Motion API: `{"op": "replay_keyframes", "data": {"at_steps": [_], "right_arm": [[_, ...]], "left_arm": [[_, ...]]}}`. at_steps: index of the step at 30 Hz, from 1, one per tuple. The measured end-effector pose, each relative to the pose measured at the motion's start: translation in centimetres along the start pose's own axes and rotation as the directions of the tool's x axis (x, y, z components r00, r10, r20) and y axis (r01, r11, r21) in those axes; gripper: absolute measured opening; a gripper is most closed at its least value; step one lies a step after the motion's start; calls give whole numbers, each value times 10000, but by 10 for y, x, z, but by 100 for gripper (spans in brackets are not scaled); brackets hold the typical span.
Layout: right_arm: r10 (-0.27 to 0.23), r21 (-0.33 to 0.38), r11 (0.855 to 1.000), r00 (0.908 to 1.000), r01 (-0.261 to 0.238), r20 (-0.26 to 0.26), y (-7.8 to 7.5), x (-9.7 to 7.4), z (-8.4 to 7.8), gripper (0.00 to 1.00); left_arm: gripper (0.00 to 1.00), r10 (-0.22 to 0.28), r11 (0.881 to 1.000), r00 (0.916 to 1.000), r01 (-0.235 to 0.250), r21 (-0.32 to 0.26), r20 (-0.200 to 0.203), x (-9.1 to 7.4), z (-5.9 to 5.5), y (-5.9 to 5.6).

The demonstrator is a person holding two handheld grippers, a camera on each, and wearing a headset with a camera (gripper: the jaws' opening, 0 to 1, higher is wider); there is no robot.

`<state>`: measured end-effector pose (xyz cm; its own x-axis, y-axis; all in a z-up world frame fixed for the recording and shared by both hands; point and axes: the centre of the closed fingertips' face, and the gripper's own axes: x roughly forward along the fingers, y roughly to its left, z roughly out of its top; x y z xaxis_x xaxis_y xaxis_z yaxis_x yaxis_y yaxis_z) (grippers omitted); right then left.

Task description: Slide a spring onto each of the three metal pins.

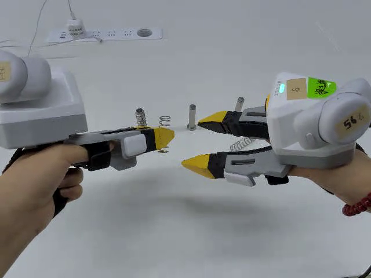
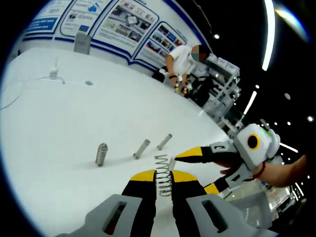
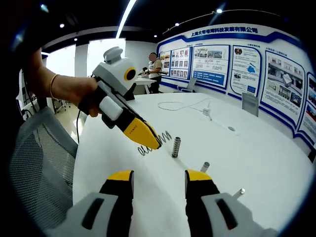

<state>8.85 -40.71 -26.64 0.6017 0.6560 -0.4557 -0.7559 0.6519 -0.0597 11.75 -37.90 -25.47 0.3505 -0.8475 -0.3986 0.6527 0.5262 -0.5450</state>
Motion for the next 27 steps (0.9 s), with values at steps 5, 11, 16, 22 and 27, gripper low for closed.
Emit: {"op": "replay_keyframes", "data": {"at_steps": [5,11,16,22,27], "right_arm": [[-213,592,9980,9998,212,12,-6,-5,-3,46],[-449,855,9953,9988,462,-179,-10,-8,-8,49],[-564,1048,9928,9982,583,-208,-12,-10,-10,50],[-700,1274,9892,9973,724,-233,-15,-13,-12,51],[-842,1483,9850,9960,879,-311,-20,-17,-18,51]], "left_arm": [[10,43,9973,9958,-110,724,913,2,15,0],[10,174,9785,9821,-553,1987,1874,4,29,0],[10,272,9584,9735,-899,2708,2269,8,34,0],[10,329,9385,9605,-1247,3218,2762,14,40,2],[10,352,9143,9486,-1577,3731,3145,23,47,3]]}}
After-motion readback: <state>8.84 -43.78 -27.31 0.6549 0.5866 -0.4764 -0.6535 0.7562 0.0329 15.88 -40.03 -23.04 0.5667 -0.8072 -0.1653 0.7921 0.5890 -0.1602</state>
